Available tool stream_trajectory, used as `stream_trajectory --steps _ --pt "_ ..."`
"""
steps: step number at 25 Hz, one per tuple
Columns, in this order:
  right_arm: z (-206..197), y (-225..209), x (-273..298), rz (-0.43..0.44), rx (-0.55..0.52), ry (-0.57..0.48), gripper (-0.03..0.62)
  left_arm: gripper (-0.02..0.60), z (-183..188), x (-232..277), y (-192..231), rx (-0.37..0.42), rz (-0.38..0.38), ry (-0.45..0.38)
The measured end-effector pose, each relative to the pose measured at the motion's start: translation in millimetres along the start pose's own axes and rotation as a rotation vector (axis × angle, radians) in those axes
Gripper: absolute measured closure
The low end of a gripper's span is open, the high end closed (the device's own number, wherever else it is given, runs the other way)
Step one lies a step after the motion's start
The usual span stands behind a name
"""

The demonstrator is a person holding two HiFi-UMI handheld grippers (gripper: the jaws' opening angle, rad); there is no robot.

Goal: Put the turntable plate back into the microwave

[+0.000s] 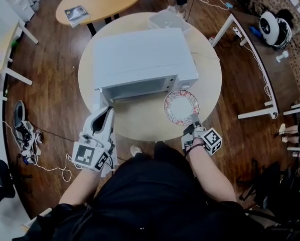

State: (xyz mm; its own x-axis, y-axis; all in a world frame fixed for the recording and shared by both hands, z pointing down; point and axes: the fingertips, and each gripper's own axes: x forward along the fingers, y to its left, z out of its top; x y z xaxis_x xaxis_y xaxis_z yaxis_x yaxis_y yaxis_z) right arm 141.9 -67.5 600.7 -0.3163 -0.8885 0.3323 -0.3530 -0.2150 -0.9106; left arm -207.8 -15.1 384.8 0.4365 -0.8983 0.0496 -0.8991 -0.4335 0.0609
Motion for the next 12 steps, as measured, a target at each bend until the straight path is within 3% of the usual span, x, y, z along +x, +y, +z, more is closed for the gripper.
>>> stream_trajectory --steps 12 --pt "-27 15 15 0.027 -0.036 0.106 0.574 0.577 -3 -9 6 -0.012 0.05 -0.001"
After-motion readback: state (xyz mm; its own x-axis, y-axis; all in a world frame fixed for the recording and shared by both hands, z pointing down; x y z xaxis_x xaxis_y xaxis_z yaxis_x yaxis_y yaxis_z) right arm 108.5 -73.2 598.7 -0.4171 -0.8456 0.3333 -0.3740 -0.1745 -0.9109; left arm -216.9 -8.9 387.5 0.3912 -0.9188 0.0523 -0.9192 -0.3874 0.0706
